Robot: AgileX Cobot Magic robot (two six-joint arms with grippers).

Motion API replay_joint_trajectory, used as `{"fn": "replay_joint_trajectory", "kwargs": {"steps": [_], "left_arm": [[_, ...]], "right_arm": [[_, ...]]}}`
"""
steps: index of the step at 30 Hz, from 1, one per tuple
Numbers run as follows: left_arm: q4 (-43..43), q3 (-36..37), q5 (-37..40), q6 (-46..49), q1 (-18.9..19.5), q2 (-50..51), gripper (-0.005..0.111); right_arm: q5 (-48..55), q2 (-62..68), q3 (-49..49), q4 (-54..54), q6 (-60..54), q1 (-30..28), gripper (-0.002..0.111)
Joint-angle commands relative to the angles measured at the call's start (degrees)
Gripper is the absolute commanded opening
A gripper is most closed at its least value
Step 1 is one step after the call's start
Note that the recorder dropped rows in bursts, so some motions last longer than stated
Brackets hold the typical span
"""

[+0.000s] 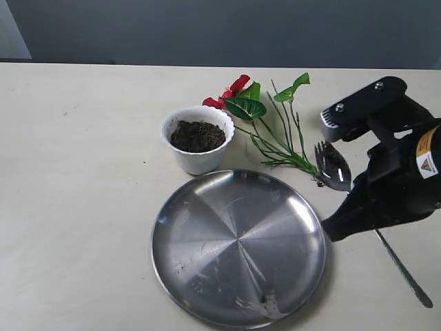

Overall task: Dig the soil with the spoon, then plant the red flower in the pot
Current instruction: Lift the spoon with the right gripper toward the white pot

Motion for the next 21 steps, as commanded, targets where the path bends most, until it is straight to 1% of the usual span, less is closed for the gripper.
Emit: {"fn": "replay_joint_trajectory", "kwargs": {"steps": [1, 5, 7, 11, 16, 18, 21], "left_arm": [[-0.15, -0.23, -0.09, -0.13, -0.39, -0.13, 0.0], [-0.15, -0.23, -0.09, -0.13, -0.39, -0.13, 0.0], [-0.15, -0.23, -0.09, -0.13, -0.39, -0.13, 0.0], [-0.15, -0.23, -0.09, -0.13, -0.39, -0.13, 0.0], [-0.15, -0.23, -0.09, -0.13, -0.39, -0.13, 0.0], [-0.15, -0.23, -0.09, -0.13, -0.39, -0.13, 0.0], [-0.15, -0.23, -0.09, -0.13, -0.39, -0.13, 0.0]], "right_arm": [[-3.04, -0.45, -0.14, -0.73, 0.03, 7.6, -0.001], [-7.92, 0.33, -0.14, -5.58, 0.13, 13.71, -0.001], [-8.48, 1.87, -0.14, -9.34, 1.49, 16.44, -0.001], [-3.34, 4.56, -0.14, -17.41, 2.13, 20.2, -0.001], [7.97, 8.04, -0.14, -27.84, 2.91, 23.89, -0.001], [9.73, 8.48, -0.14, -29.09, 3.0, 24.97, -0.001], [9.18, 8.48, -0.14, -28.62, 2.71, 26.63, -0.001]]}}
